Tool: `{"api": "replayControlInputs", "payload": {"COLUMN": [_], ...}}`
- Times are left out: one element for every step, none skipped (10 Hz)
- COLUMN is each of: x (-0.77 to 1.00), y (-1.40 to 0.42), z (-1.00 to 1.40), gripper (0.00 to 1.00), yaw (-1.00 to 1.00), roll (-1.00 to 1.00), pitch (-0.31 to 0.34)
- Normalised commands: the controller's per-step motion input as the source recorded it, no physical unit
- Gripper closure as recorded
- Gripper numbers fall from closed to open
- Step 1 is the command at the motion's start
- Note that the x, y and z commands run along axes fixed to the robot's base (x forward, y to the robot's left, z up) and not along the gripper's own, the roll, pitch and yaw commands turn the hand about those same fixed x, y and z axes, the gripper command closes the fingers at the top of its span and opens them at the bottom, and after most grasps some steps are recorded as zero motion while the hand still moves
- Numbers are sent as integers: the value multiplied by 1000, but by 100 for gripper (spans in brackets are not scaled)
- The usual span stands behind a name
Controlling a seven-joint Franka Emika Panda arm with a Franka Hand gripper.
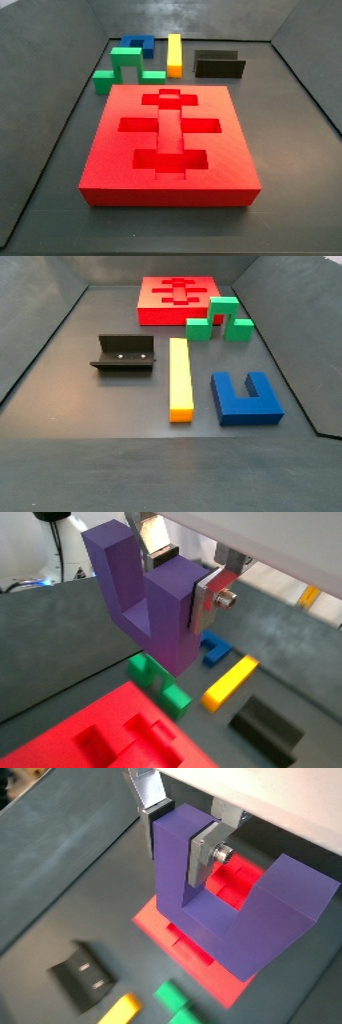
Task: Pick up the purple object. Move up. Place the purple object on the fixture. Regrasp the purple object. Move to above the board. Insert the purple object.
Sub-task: Move to above the board, then insert the purple object.
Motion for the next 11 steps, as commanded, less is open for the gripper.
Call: {"api": "replayControlInputs", "payload": {"x": [-119, -98, -79, -58, -43, 0, 249, 643, 714, 657, 537], "y": [-64, 6, 15, 11, 9, 0, -134, -451, -574, -560, -546], "z": [12, 10, 6, -2, 2, -17, -137, -200, -294, -329, -420], "gripper": [100, 100, 100, 100, 100, 100, 100, 100, 100, 100, 100], "yaw": [-99, -69, -34, -23, -18, 0, 0, 0, 0, 0, 0], "roll": [-1000, -847, -562, -384, -288, 0, -50, 0, 0, 0, 0], "pitch": [44, 21, -7, -16, -21, 0, -59, 0, -33, -56, -66]}}
